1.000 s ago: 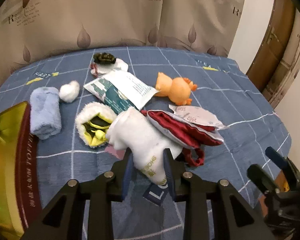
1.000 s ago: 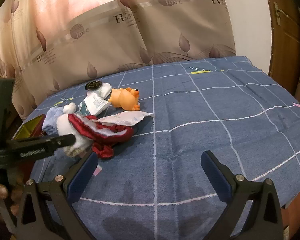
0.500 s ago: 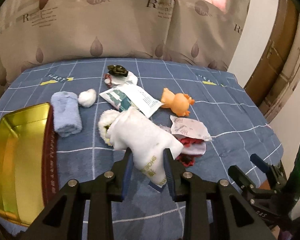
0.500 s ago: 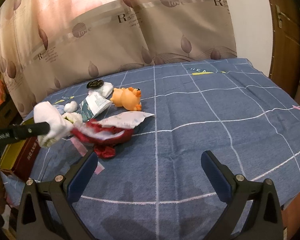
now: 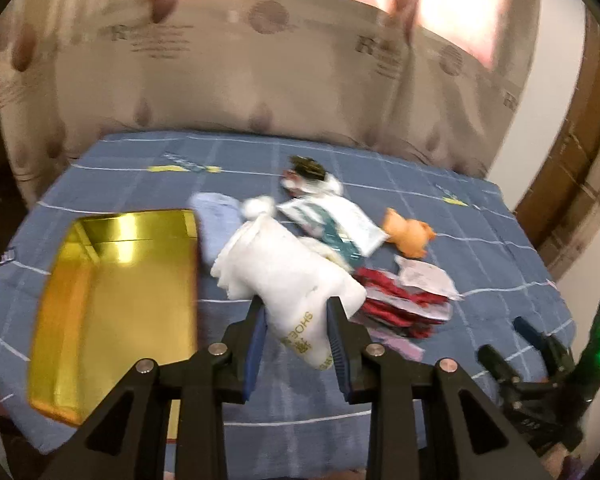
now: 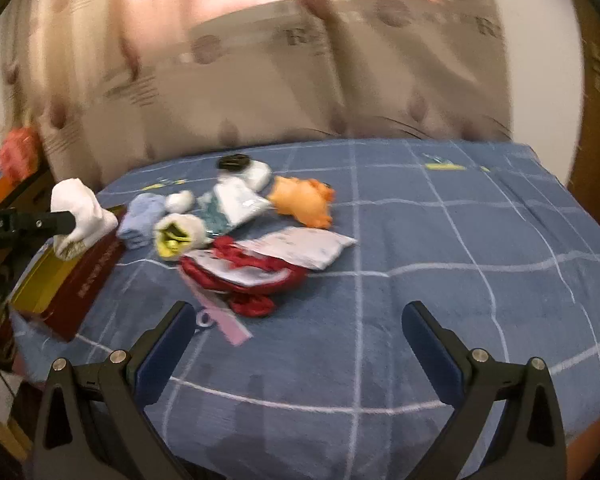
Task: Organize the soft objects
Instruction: 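Drop the sock into the gold tray with the left tool while the right tool reaches for the pad, then grasp the flower-print white pad with the right tool and lift it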
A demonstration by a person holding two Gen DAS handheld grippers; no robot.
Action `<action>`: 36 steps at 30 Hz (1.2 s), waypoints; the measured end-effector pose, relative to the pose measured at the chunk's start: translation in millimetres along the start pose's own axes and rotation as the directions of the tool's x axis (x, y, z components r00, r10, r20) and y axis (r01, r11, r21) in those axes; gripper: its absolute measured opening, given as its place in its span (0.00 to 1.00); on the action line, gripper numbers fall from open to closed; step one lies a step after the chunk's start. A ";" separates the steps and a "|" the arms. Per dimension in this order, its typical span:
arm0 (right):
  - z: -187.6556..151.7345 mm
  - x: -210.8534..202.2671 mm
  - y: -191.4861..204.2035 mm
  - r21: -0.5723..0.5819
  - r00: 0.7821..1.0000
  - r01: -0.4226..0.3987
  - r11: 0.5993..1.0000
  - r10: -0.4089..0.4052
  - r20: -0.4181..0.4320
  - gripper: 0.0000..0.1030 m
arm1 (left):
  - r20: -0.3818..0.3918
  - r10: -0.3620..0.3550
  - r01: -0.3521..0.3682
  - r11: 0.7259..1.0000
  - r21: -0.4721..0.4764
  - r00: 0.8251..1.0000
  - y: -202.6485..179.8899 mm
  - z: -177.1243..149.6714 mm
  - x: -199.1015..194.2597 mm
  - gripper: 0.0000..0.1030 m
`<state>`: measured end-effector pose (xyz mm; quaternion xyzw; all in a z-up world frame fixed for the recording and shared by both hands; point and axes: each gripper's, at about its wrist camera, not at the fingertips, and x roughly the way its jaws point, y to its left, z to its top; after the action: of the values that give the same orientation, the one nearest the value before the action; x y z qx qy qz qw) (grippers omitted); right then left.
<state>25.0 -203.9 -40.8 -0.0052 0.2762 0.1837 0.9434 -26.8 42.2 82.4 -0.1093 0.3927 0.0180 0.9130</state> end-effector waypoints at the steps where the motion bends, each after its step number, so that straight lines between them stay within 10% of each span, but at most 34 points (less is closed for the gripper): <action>1: 3.4 -0.5 4.0 -0.031 1.000 -0.011 0.999 0.011 0.004 1.00 | 0.009 0.020 -0.020 1.000 -0.008 1.000 8.1 -0.2 -4.3 0.29; 5: 24.8 4.6 5.1 -0.093 0.999 -0.053 0.994 0.052 -0.013 0.99 | 0.020 0.087 -0.086 0.995 -0.048 0.996 41.5 -0.2 -11.3 0.29; 12: 51.1 57.7 -49.2 0.271 0.973 -0.092 0.958 0.144 -0.180 0.97 | -0.003 0.207 -0.205 0.972 -0.113 0.978 96.8 0.2 1.5 0.29; 24: 61.0 140.2 -74.9 0.588 0.898 -0.004 0.809 0.262 -0.354 0.97 | -0.100 0.195 -0.212 0.957 -0.198 0.976 139.7 -5.1 33.9 0.31; 36: 65.1 156.7 -66.3 0.623 0.838 -0.016 0.782 0.350 -0.418 0.86 | -0.134 0.211 -0.239 0.939 -0.247 0.968 160.1 -5.7 46.2 0.38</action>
<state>204.2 -204.6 -73.7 0.2708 0.5591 0.1735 0.7642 -18.0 194.7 15.6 -0.1837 0.4443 0.1683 0.8605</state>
